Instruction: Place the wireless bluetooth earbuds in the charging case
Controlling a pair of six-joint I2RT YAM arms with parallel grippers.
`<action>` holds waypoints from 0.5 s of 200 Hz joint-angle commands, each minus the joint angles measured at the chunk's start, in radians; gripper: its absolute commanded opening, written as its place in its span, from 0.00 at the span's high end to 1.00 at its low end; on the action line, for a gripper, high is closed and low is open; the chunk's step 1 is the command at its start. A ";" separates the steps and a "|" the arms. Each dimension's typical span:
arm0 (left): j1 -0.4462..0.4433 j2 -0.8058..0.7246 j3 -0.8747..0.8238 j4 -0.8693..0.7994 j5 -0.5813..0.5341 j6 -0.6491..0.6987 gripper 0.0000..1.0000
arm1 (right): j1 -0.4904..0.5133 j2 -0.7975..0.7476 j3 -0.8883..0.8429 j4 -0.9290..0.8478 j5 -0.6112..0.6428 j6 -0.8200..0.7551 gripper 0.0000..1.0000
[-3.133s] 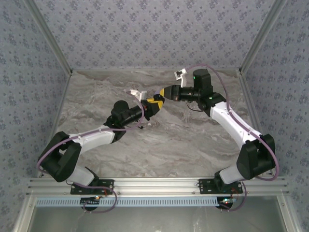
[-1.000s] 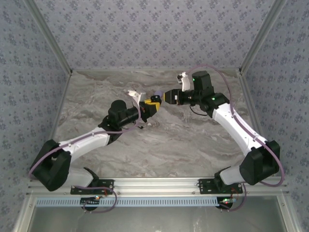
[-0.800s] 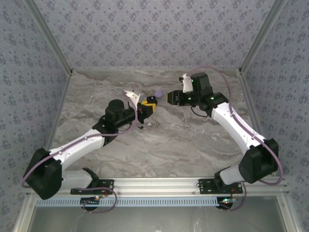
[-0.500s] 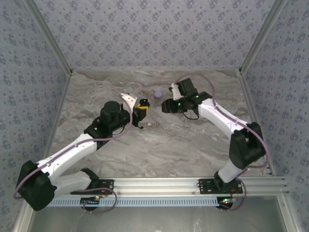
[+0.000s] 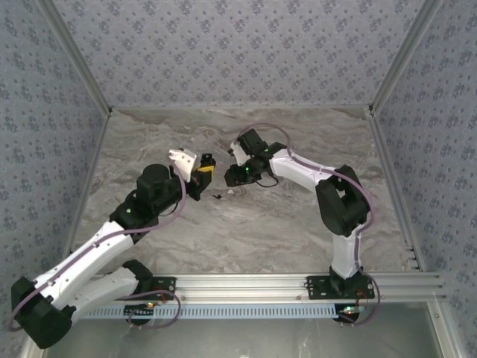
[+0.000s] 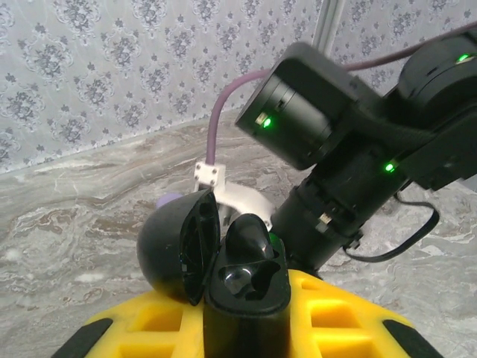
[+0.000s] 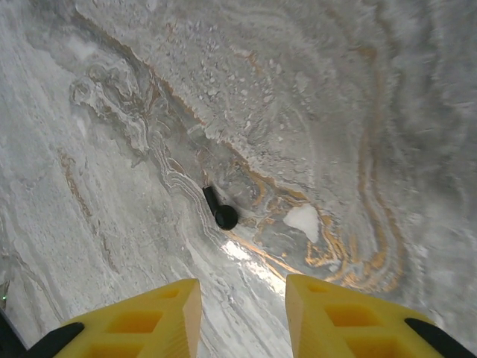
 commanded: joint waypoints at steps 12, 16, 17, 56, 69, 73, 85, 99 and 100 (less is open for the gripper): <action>0.000 -0.039 -0.017 -0.038 -0.036 0.015 0.78 | 0.028 0.077 0.069 -0.017 -0.031 -0.026 0.66; 0.000 -0.042 -0.017 -0.040 -0.037 0.014 0.78 | 0.032 0.085 0.075 -0.021 -0.032 -0.029 0.66; 0.000 -0.042 -0.017 -0.041 -0.037 0.015 0.78 | 0.031 0.088 0.077 -0.022 -0.031 -0.029 0.66; 0.000 -0.062 -0.025 -0.040 -0.044 0.011 0.78 | 0.058 0.155 0.129 -0.052 -0.031 -0.045 0.67; 0.000 -0.063 -0.025 -0.041 -0.043 0.010 0.78 | 0.064 0.175 0.144 -0.061 -0.027 -0.048 0.67; 0.000 -0.063 -0.024 -0.041 -0.043 0.011 0.78 | 0.064 0.180 0.150 -0.064 -0.026 -0.048 0.67; 0.001 -0.063 -0.024 -0.043 -0.043 0.012 0.78 | 0.070 0.199 0.167 -0.077 -0.021 -0.051 0.67; 0.000 -0.065 -0.024 -0.043 -0.042 0.014 0.78 | 0.077 0.217 0.187 -0.091 -0.007 -0.057 0.67; 0.001 -0.065 -0.024 -0.043 -0.043 0.013 0.78 | 0.077 0.219 0.189 -0.092 -0.007 -0.057 0.67</action>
